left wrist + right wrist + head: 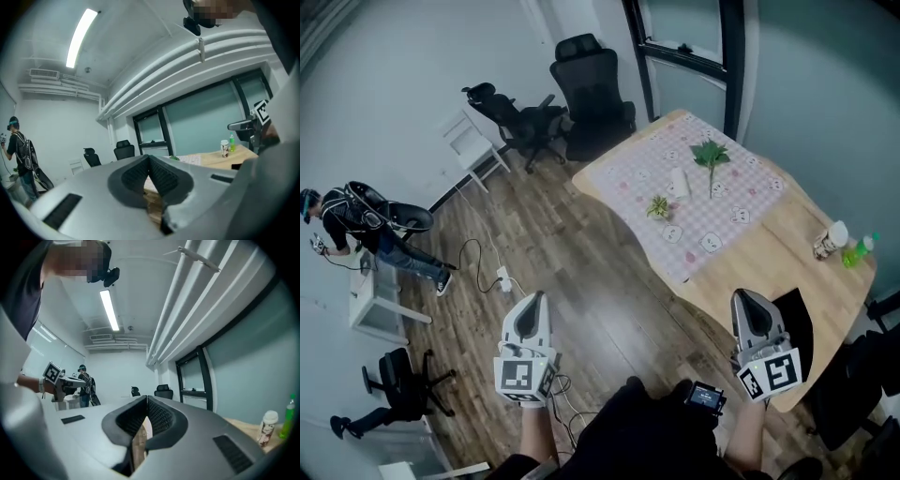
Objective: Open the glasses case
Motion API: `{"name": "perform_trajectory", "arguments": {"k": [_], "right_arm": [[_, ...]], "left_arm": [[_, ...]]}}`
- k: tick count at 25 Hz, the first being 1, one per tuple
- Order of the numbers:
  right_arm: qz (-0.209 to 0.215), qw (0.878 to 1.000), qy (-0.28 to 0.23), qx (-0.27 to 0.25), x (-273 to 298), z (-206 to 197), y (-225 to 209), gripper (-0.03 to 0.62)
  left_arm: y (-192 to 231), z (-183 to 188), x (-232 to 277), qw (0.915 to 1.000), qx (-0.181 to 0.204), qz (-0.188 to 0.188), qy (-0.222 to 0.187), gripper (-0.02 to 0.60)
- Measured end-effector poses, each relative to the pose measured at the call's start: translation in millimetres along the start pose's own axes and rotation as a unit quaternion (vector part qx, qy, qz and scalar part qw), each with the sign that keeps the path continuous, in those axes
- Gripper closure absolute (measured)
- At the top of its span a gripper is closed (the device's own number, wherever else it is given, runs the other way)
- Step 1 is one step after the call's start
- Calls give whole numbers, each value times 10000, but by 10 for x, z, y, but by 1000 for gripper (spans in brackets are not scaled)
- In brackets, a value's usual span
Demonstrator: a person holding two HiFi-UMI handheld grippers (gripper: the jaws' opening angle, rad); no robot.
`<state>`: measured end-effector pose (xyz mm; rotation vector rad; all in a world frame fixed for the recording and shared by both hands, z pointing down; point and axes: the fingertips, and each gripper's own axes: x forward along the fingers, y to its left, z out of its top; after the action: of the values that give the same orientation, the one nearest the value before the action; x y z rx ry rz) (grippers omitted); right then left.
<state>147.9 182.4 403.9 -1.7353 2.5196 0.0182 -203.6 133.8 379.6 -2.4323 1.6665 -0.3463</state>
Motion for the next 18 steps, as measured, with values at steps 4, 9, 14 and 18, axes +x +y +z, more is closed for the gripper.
{"name": "perform_trajectory", "arguments": {"k": [4, 9, 14, 18], "right_arm": [[7, 9999, 112, 102, 23, -122, -76, 579], [22, 9999, 162, 44, 183, -185, -106, 579], [-149, 9993, 330, -124, 556, -303, -293, 579], [-213, 9976, 527, -407, 1125, -237, -448, 579]], "left_arm": [[-2, 9, 53, 10000, -22, 28, -21, 582], [-88, -67, 365, 9995, -181, -275, 25, 582], [-405, -283, 932, 9888, -220, -1476, -88, 582], [-205, -339, 1498, 9847, -347, -1699, -182, 582]]}}
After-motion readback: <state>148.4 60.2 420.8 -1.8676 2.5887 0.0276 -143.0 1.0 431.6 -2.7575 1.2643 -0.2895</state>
